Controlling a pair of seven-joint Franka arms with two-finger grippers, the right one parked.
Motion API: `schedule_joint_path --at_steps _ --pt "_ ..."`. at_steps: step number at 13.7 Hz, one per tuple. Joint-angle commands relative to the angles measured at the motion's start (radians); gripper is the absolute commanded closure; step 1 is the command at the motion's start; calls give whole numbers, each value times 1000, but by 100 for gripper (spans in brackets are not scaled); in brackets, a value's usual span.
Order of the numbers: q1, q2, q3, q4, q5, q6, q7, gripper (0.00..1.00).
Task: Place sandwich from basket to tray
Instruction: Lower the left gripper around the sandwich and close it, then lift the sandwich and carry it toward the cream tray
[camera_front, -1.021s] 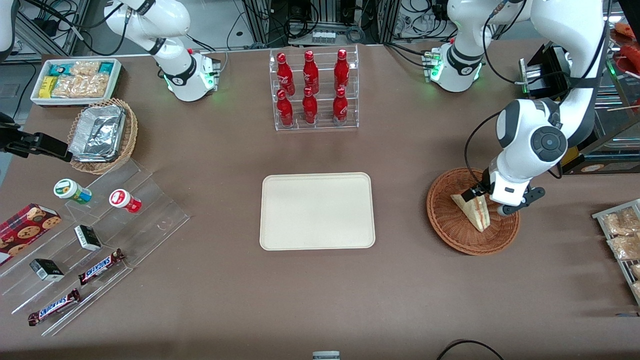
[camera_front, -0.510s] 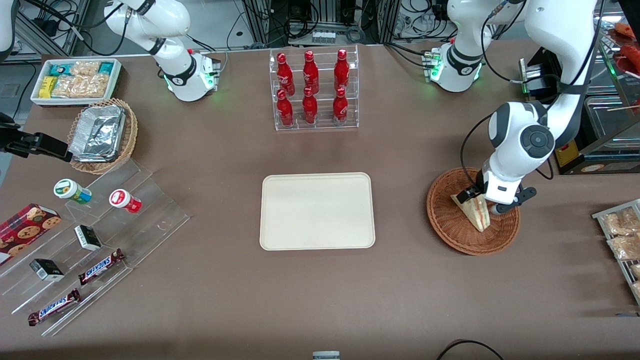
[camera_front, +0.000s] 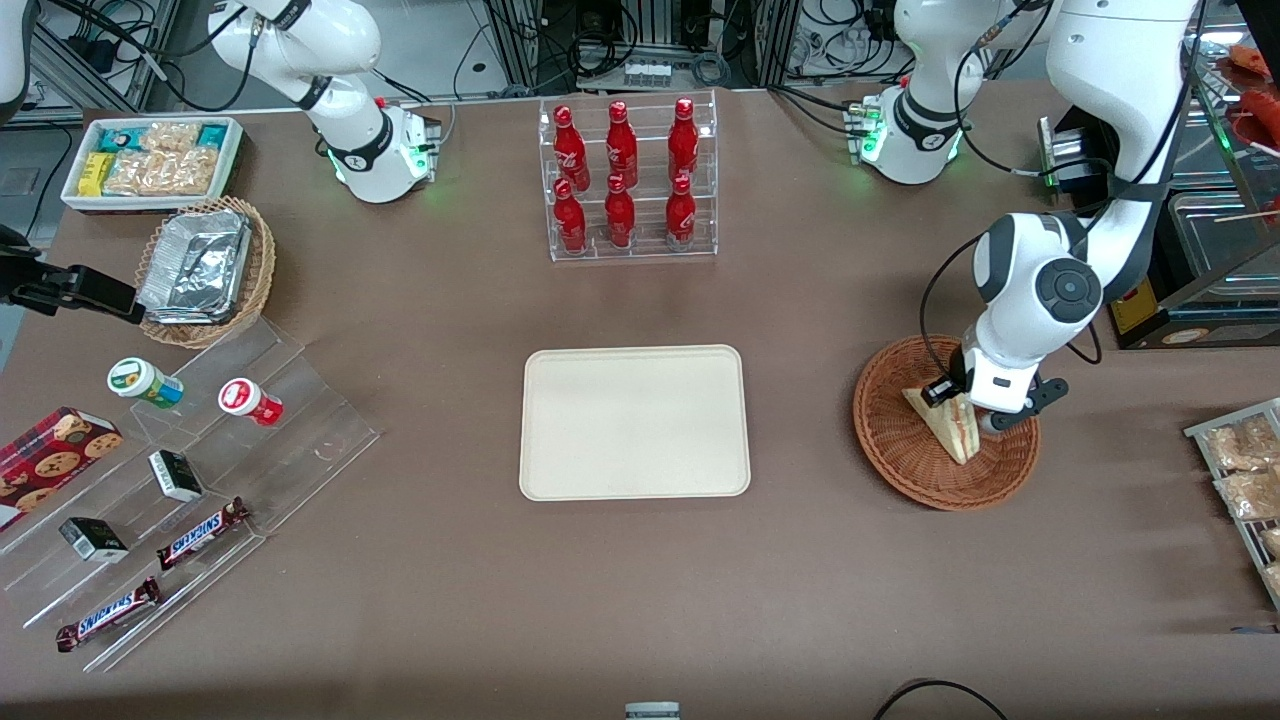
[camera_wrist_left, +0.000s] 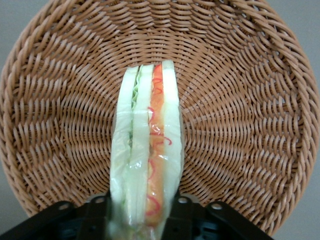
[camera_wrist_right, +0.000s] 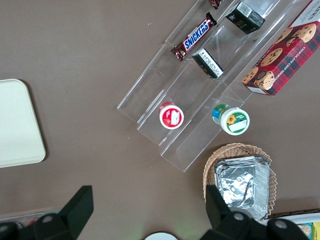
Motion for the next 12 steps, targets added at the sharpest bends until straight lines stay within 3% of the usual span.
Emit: schedule_joint_path --at_steps 1,4,8,12 --pt "-8 -94 8 0 58 -119 -6 100" --pt "-20 -131 -18 95 72 -289 12 100" --pt "-88 -104 -121 209 71 -358 15 100" --pt "-226 -22 -146 342 61 -404 -55 100"
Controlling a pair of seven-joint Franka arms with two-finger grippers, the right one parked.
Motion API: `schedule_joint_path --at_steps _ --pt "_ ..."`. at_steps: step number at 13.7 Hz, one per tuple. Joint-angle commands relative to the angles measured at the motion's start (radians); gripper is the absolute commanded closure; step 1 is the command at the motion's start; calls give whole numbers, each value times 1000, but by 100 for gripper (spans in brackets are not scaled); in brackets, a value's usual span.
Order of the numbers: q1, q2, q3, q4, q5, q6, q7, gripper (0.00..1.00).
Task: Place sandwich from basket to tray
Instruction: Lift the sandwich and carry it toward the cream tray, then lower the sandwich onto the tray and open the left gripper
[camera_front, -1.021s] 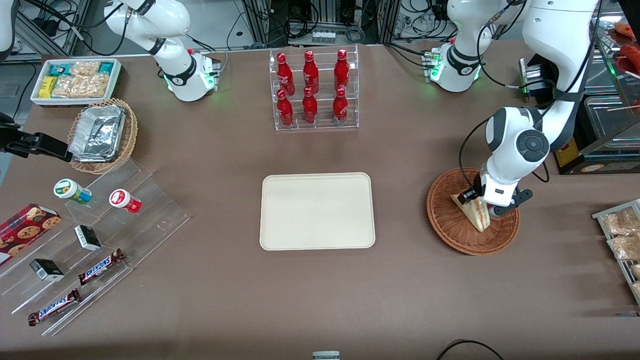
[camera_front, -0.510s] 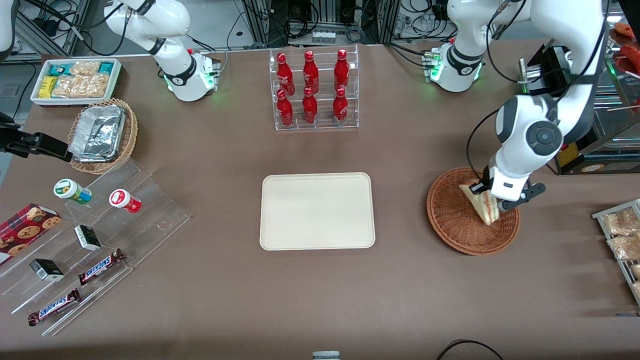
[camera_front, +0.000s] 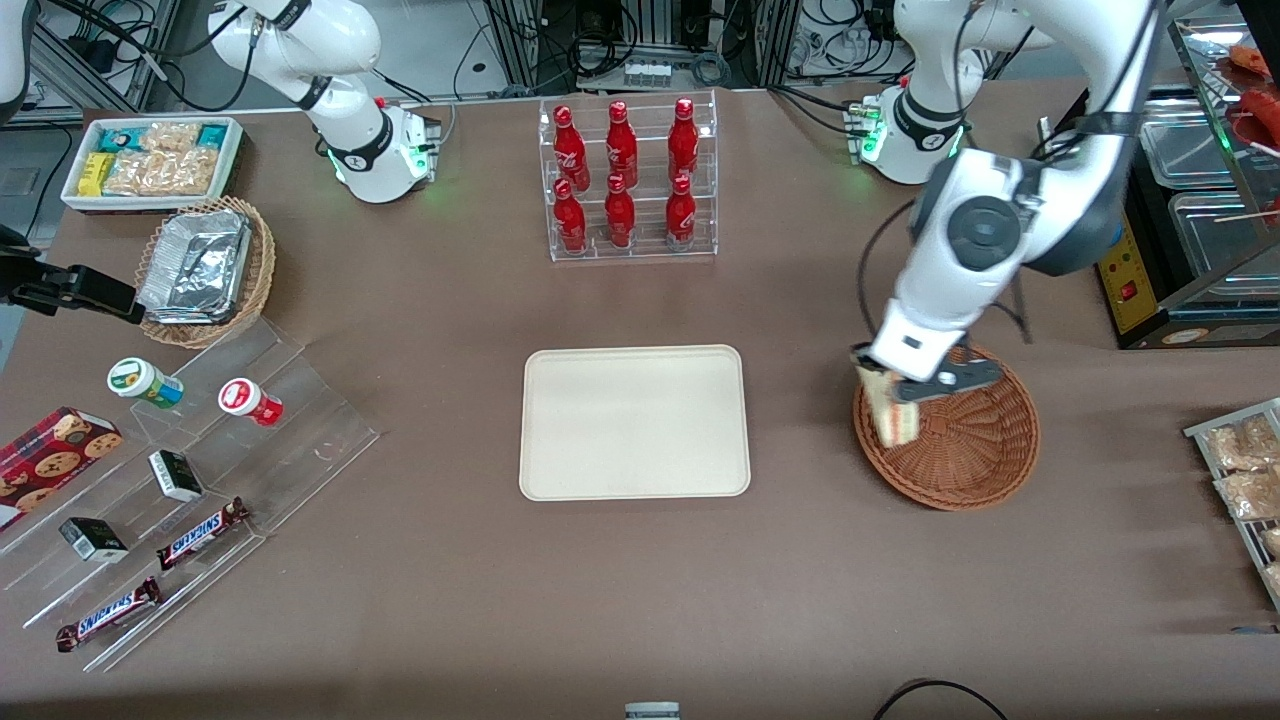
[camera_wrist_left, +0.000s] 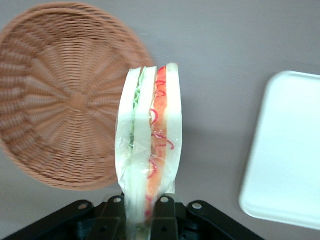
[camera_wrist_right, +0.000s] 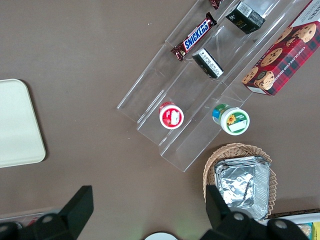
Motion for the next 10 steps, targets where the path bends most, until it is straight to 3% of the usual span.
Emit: schedule_joint_path --at_steps 1,5,10 --pt "-110 112 4 142 9 -30 -75 100" --pt "-271 324 7 371 20 -33 -150 100" --pt "-356 486 7 532 25 -32 -151 100"
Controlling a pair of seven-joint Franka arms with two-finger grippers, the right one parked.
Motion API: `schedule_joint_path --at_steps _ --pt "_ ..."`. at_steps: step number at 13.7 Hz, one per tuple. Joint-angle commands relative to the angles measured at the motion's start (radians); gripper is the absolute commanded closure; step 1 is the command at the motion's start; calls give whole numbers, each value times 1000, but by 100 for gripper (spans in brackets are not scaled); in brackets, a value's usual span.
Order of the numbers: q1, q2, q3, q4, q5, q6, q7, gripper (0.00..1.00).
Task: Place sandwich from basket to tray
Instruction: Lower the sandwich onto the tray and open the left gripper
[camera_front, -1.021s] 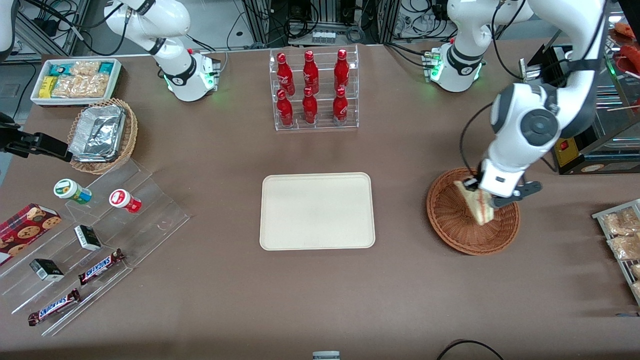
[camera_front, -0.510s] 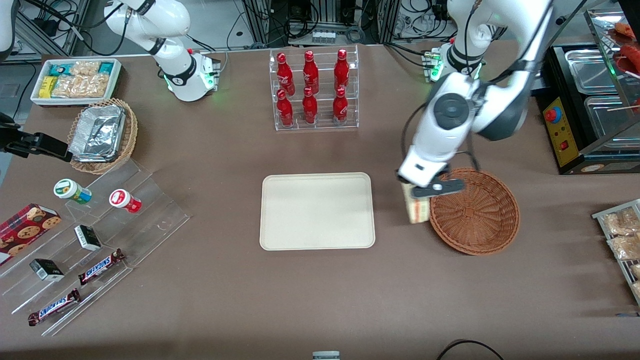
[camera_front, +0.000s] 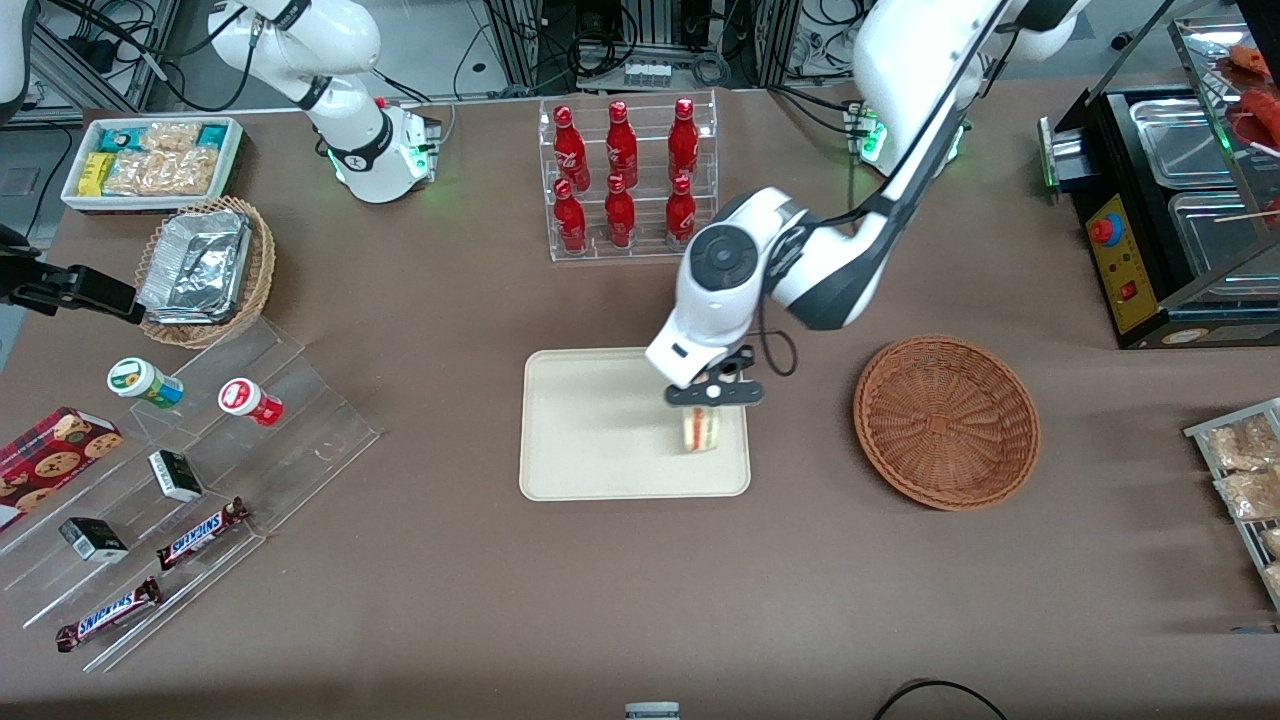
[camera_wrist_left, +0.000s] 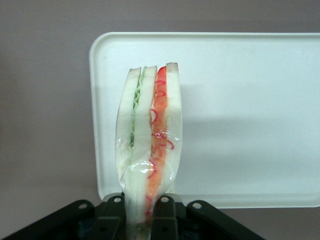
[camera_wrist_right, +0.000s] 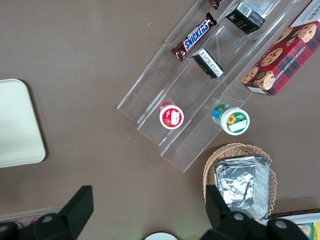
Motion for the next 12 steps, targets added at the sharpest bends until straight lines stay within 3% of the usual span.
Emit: schedule_joint_path --at_steps 1,12 --pt "-43 84 12 104 46 -31 -17 100" --pt "-52 192 14 133 132 -2 -53 100"
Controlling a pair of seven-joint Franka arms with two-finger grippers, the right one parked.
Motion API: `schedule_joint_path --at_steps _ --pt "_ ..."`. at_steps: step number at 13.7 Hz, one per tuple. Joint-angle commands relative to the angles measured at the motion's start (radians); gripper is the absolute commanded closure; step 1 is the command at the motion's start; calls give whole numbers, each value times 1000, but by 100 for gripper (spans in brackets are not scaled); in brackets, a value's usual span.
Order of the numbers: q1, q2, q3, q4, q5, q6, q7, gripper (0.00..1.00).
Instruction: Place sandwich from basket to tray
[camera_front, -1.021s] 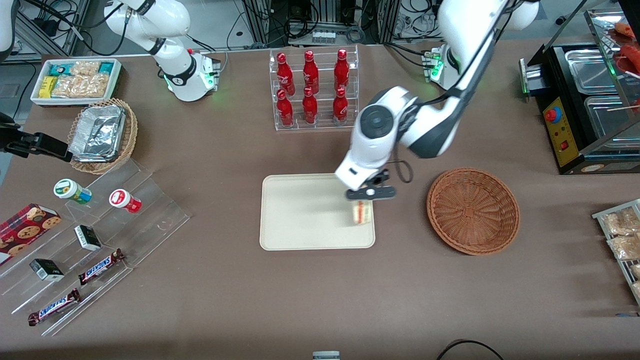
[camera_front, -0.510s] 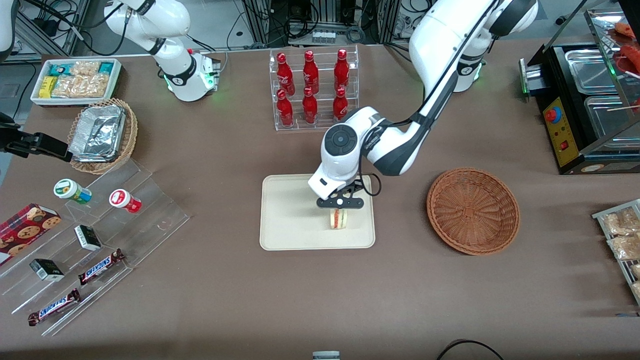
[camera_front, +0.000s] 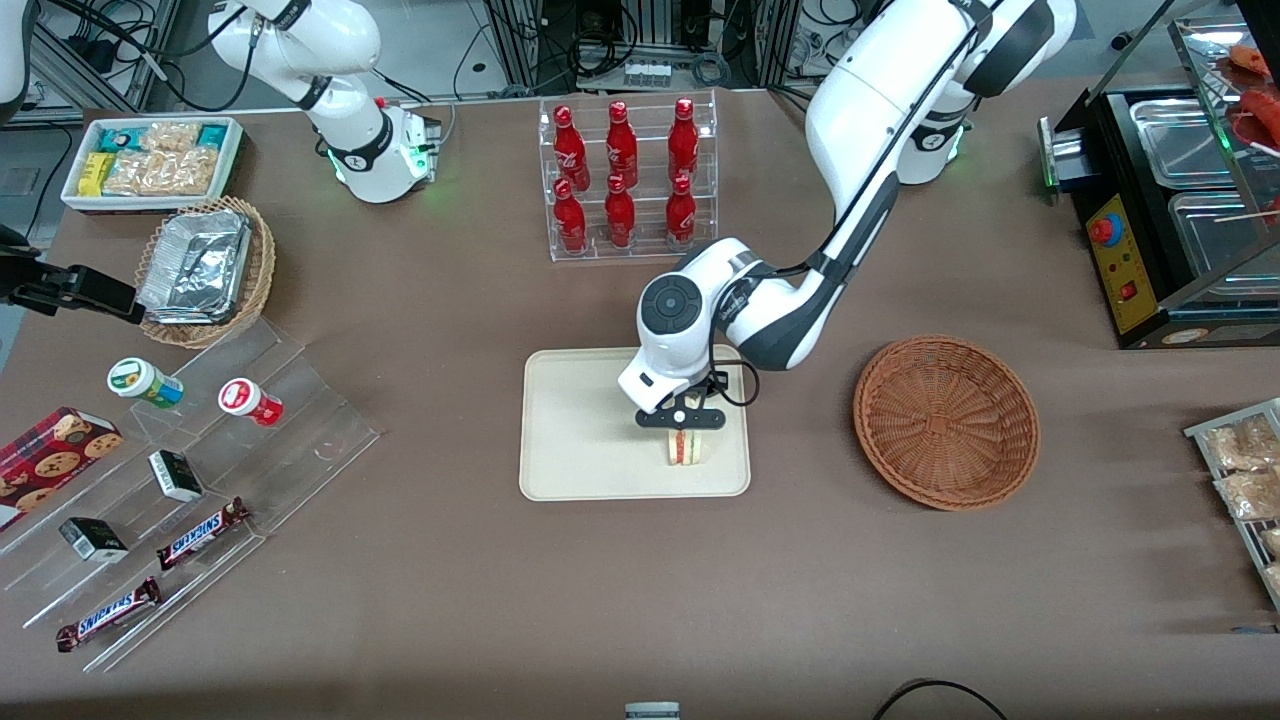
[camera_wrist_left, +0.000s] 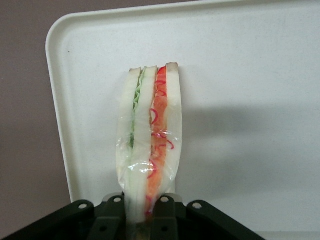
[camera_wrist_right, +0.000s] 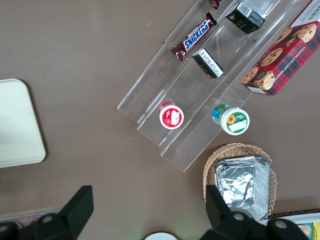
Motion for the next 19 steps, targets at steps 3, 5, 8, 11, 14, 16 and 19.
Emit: schedule_joint_path --at_steps 3,5,8,11,14,16,19 --pt "-18 17 11 45 22 -6 -21 0" --pt "-17 11 11 48 19 -8 -27 0" --pt "-9 -3 14 81 20 -32 -36 0" --pt "15 -52 17 94 12 -81 -30 0" --pt "100 -109 14 86 9 -127 -10 0" --pt "178 -136 14 82 8 -162 63 0" --pt "291 -179 11 80 -1 -242 191 0"
